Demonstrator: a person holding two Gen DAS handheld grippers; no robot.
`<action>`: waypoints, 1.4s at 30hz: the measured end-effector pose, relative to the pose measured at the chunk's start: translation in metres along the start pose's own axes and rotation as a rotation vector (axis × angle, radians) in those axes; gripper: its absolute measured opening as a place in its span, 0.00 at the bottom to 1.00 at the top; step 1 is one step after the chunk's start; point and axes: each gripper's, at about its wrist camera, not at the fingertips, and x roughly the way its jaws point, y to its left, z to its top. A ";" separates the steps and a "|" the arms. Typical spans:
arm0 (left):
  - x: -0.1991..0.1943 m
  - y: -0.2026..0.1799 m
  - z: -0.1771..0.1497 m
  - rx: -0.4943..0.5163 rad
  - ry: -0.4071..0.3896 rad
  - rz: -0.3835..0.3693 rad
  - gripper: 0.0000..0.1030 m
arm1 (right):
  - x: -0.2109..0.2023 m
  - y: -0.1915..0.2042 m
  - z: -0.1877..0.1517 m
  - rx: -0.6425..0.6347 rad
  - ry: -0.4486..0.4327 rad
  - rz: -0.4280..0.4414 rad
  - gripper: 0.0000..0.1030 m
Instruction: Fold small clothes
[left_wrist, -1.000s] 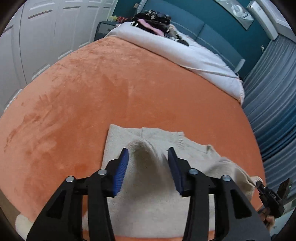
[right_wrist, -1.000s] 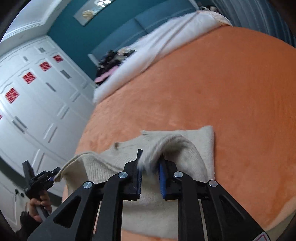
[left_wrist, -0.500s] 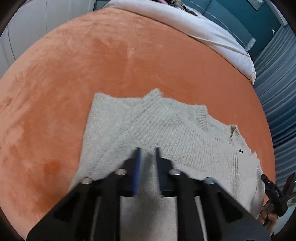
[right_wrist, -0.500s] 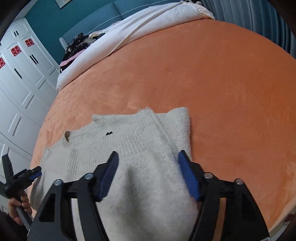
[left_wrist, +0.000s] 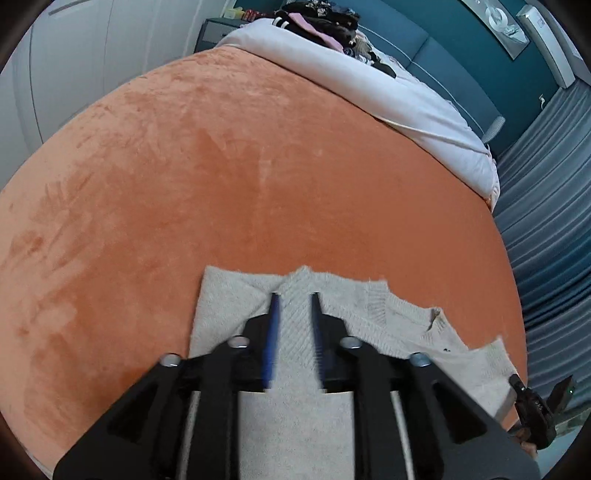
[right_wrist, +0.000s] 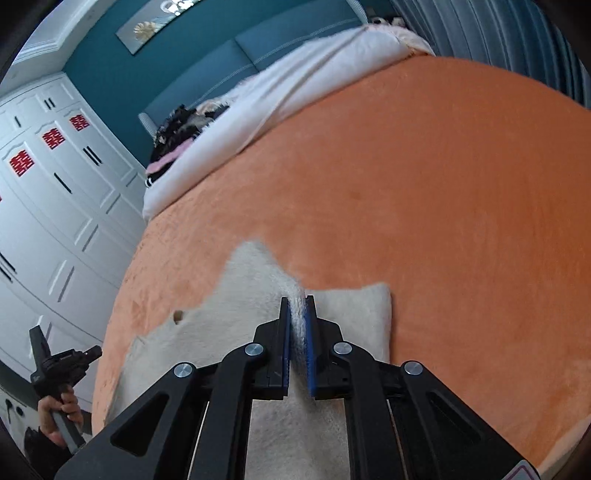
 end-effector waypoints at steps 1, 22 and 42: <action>0.006 -0.003 -0.006 0.025 0.005 0.035 0.58 | 0.007 -0.003 -0.006 -0.001 0.021 -0.015 0.08; -0.018 -0.016 0.040 0.034 -0.135 0.011 0.09 | -0.031 0.010 0.041 -0.028 -0.163 0.099 0.05; -0.065 0.040 -0.096 -0.061 -0.024 0.086 0.79 | -0.048 -0.059 -0.099 0.113 0.123 -0.118 0.66</action>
